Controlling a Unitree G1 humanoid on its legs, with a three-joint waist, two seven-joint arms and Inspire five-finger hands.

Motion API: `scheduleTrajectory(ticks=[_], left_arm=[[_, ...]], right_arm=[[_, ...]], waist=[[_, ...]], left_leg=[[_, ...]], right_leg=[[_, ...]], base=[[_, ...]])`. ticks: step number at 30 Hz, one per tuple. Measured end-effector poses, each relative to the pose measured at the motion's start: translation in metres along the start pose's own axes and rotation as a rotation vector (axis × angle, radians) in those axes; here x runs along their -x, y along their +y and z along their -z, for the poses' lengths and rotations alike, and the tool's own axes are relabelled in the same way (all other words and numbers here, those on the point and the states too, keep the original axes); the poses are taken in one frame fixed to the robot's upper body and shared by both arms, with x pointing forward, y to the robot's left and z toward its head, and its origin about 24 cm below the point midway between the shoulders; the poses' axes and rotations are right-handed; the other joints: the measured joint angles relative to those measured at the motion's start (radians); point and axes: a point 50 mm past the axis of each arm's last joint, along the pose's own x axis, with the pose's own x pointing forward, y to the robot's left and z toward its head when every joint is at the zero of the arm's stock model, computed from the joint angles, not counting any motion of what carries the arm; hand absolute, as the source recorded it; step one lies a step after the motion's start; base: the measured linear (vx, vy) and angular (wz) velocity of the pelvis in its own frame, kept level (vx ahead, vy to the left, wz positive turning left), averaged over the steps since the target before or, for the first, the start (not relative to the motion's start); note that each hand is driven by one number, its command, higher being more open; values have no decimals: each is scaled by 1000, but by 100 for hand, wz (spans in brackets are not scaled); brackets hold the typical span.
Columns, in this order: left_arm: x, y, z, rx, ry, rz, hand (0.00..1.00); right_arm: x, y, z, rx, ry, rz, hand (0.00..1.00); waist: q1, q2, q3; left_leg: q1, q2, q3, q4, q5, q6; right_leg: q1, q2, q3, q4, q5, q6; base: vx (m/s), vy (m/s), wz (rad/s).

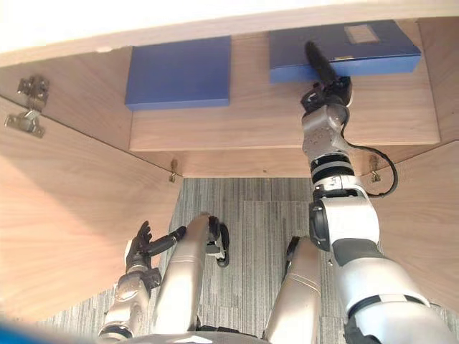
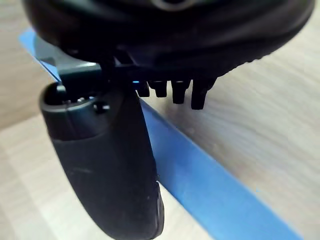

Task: Walk over to the cabinet, pick up the folder, carry it to the office cabinet, place the folder inside the office cabinet, then close the office cabinet door

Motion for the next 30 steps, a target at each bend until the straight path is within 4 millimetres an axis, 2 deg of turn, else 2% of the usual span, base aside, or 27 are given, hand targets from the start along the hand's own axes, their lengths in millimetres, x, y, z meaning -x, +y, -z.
scheduleTrajectory(ticks=[1, 5, 17, 22, 25, 30], left_arm=[[0, 1, 1, -5, 4, -2, 100], [0, 2, 5, -31, 21, 4, 100], [-1, 1, 5, -139, 18, 99, 100], [-1, 4, 5, -148, 23, 106, 100], [-2, 6, 5, -152, 23, 107, 100], [-2, 8, 5, -158, 25, 103, 100]], right_arm=[[-1, -5, 4, 116, 1, -14, 100], [-4, -25, 12, 306, 41, -82, 100], [-5, -104, 10, 539, 112, -114, 100], [-2, -116, 17, 482, 148, -134, 100], [0, -122, 23, 304, 174, -124, 100], [3, -123, 32, 113, 181, -107, 100]], waist=[[-6, 0, 0], [-21, -1, 0], [-19, -7, -2], [-18, -20, -9], [-17, -25, -11], [-18, -30, -14]], left_leg=[[13, 0, 1, -10, 0, 0], [52, -1, 1, -44, 0, 0], [116, -8, 8, -84, 0, 0], [120, -8, 9, -86, 0, 0], [120, -8, 10, -86, 0, 0], [121, -6, 13, -86, 0, 0]], right_leg=[[14, 0, -4, -11, 1, 0], [58, 0, -20, -51, 5, 3], [123, -14, -41, -95, 11, 12], [127, -14, -42, -98, 11, 13], [126, -14, -41, -100, 12, 15], [122, -13, -39, -101, 14, 16]], base=[[79, -13, -2], [82, -14, 1], [42, 2, 1], [23, 4, 0], [12, 5, 0], [29, 11, -2]])
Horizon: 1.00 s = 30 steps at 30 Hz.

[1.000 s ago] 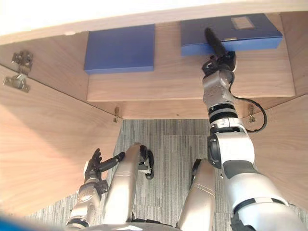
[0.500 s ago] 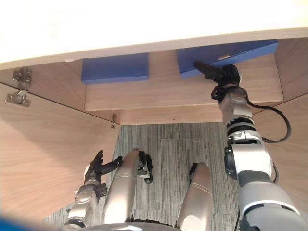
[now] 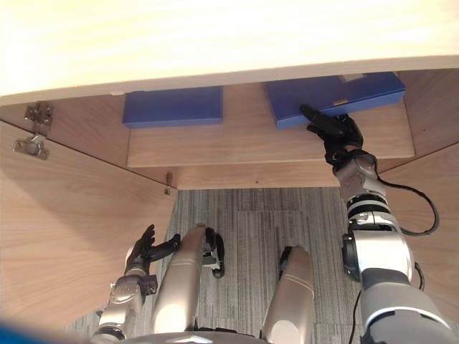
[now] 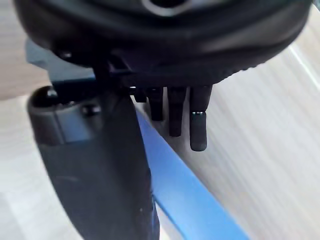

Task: Walk over to the cabinet, pick up the folder, carry it to the office cabinet, place the folder inside the office cabinet, then close the office cabinet door

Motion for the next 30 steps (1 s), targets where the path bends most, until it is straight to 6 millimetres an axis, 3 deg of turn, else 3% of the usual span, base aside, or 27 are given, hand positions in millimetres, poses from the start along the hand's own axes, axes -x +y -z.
scheduleTrajectory(ticks=[5, 12, 14, 17, 18, 19, 30], left_arm=[[0, 3, 3, -8, 13, -9, 100], [0, 5, 7, -11, 30, -27, 100], [0, 5, 7, -10, 31, -30, 100], [0, 6, 8, -11, 38, -32, 100], [0, 6, 8, -11, 39, -32, 100], [0, 7, 10, -16, 48, -35, 100], [0, 15, 14, -35, 63, -46, 100]], right_arm=[[1, 6, 19, -254, -5, 19, 100], [2, 17, 38, -453, 6, 49, 100], [2, 21, 42, -373, 24, 31, 100], [1, 30, 44, -22, 53, -37, 100], [1, 30, 44, -17, 53, -39, 100], [1, 39, 47, 153, 69, -91, 100], [3, 68, 62, 430, 118, -236, 100]], waist=[[-4, -10, -11], [-4, -20, -29], [-4, -21, -30], [-5, -24, -31], [-5, -24, -31], [-9, -27, -32], [-8, -53, -50]], left_leg=[[6, 3, 6, -11, 0, 0], [10, 6, 8, -19, 0, 0], [11, 12, 11, -34, 8, 1], [20, 12, 25, -68, 26, 8], [20, 12, 25, -68, 26, 8], [34, 12, 33, -86, 35, 10], [49, 21, 42, -132, 66, 3]], right_leg=[[2, 3, 3, -8, 3, -2], [6, 5, -1, -19, 9, -10], [6, 12, -1, -40, 27, -13], [8, 14, -1, -79, 57, -17], [8, 14, -1, -79, 58, -17], [19, 15, -2, -100, 73, -20], [24, 30, -3, -141, 106, -33]], base=[[41, 6, -4], [45, 8, -2], [23, 30, -9], [15, 51, -10], [12, 58, -9], [7, 48, -7], [2, 9, -3]])
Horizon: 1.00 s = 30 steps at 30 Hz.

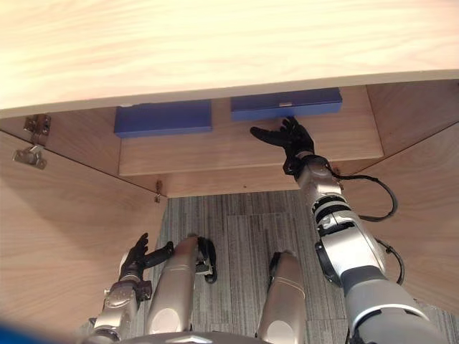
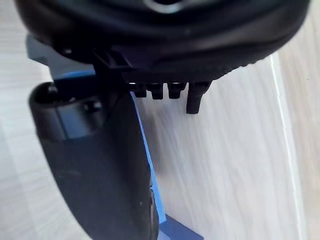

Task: Walk over to the cabinet, pick up the folder, carry it to the office cabinet, place the folder inside the office cabinet, then close the office cabinet door

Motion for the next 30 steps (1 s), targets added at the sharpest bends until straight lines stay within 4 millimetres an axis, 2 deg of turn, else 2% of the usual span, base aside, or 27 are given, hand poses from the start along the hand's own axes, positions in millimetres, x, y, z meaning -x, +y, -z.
scheduleTrajectory(ticks=[4, 8, 9, 10, 11, 13, 16, 25, 30], left_arm=[[0, 3, 0, -9, 1, -4, 100], [0, 4, 0, -15, -1, -2, 100], [0, 4, 0, -15, -1, -2, 100], [0, 4, 0, -15, -1, -2, 100], [0, 4, 0, -15, -1, -2, 100], [0, 4, 0, -16, -1, -3, 100], [0, 5, 1, -17, 4, -3, 100], [-1, 15, -1, -14, -2, 17, 100], [0, 17, 0, -11, 3, 32, 100]], right_arm=[[0, 6, 0, 54, 9, -46, 100], [1, 1, -2, 73, 9, -46, 100], [1, 0, -3, 133, 10, -49, 100], [0, 2, -6, 288, 7, -64, 100], [0, 4, -7, 360, 7, -77, 100], [1, 13, -5, 667, 17, -146, 100], [9, 22, 12, 800, 28, -218, 100], [22, 20, 33, 1029, 31, -276, 100], [23, 22, 37, 1051, 36, -289, 100]], waist=[[0, -8, -5], [0, -11, -5], [0, -11, -5], [0, -11, -5], [0, -11, -5], [-1, -17, -7], [-3, -29, -10], [0, -65, 5], [2, -73, 9]], left_leg=[[3, 2, 3, -8, 3, -2], [3, 2, 5, -11, 4, 0], [3, 2, 6, -11, 5, 0], [3, 2, 7, -13, 5, 1], [3, 2, 7, -14, 6, 2], [6, 2, 8, -22, 10, 4], [16, -7, 8, -38, 16, 5], [39, -12, 19, -43, 16, 6], [62, -10, 39, -56, 16, 6]], right_leg=[[1, 2, -1, -9, 5, -2], [2, 2, -1, -17, 11, 0], [2, 2, 0, -19, 13, 0], [2, 2, 0, -22, 15, 0], [2, 2, -1, -24, 16, 0], [6, 2, -3, -33, 22, 0], [19, -3, -6, -49, 29, 3], [36, -8, 2, -56, 33, 6], [41, -7, 19, -64, 40, 7]], base=[[22, 1, -3], [0, 0, 0], [0, 0, 0], [0, 0, 0], [0, 0, 0], [0, 0, 0], [18, 6, 3], [3, 2, 0], [15, 1, -9]])
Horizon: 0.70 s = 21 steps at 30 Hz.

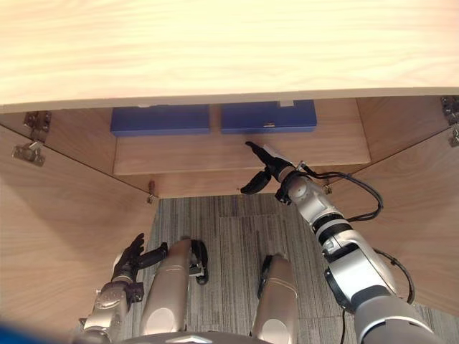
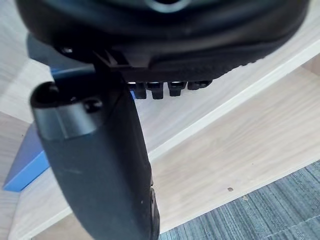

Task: Walk over to the cabinet, pick up the folder, carry it to the office cabinet, place the folder inside the office cabinet, then close the office cabinet door

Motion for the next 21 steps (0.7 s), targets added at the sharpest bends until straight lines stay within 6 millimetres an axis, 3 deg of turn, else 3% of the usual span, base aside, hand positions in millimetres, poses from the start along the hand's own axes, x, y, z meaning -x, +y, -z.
scheduleTrajectory(ticks=[5, 8, 12, 13, 15, 17, 19, 21], left_arm=[[1, 0, 7, 8, 31, -1, 100], [2, 1, 14, 0, 64, -6, 100], [7, 10, 30, -22, 129, -33, 100], [12, 17, 38, -22, 157, -62, 100], [16, 26, 48, 7, 194, -102, 100], [23, 34, 59, 51, 236, -144, 100], [31, 35, 73, 86, 282, -168, 100], [39, 24, 89, 128, 337, -164, 100]], right_arm=[[2, 19, -4, -24, -9, -33, 100], [8, 45, -3, -88, -25, -79, 100], [22, 96, 13, -307, 32, -153, 100], [32, 111, 24, -388, 72, -153, 100], [47, 118, 42, -493, 120, -103, 100], [62, 125, 61, -562, 186, -70, 100], [79, 130, 82, -604, 256, -34, 100], [102, 131, 109, -641, 355, 33, 100]], waist=[[2, -6, 2], [-5, -24, 4], [-7, -42, -4], [-23, -58, -37], [-36, -72, -71], [-44, -85, -97], [-58, -78, -138], [-71, -34, -209]], left_leg=[[66, 14, 24, -65, 11, -3], [143, 22, 50, -186, 59, -17], [317, 67, 95, -365, 118, -44], [343, 84, 107, -400, 131, -57], [352, 104, 105, -401, 133, -60], [388, 98, 39, -398, 133, -61], [417, 72, -88, -384, 128, -67], [488, 40, -249, -449, 65, -133]], right_leg=[[59, 18, -1, -82, 31, 1], [136, 44, -15, -227, 95, -5], [329, 129, -21, -507, 219, -29], [363, 158, -13, -596, 255, -36], [386, 195, 17, -666, 292, -45], [418, 225, 81, -711, 319, -47], [445, 244, 157, -753, 359, -43], [446, 269, 258, -798, 388, -35]], base=[[52, 1, -15], [120, 4, -24], [183, -54, -43], [169, -78, -42], [156, -58, -57], [119, -21, -102], [81, 59, -129], [62, 226, -147]])
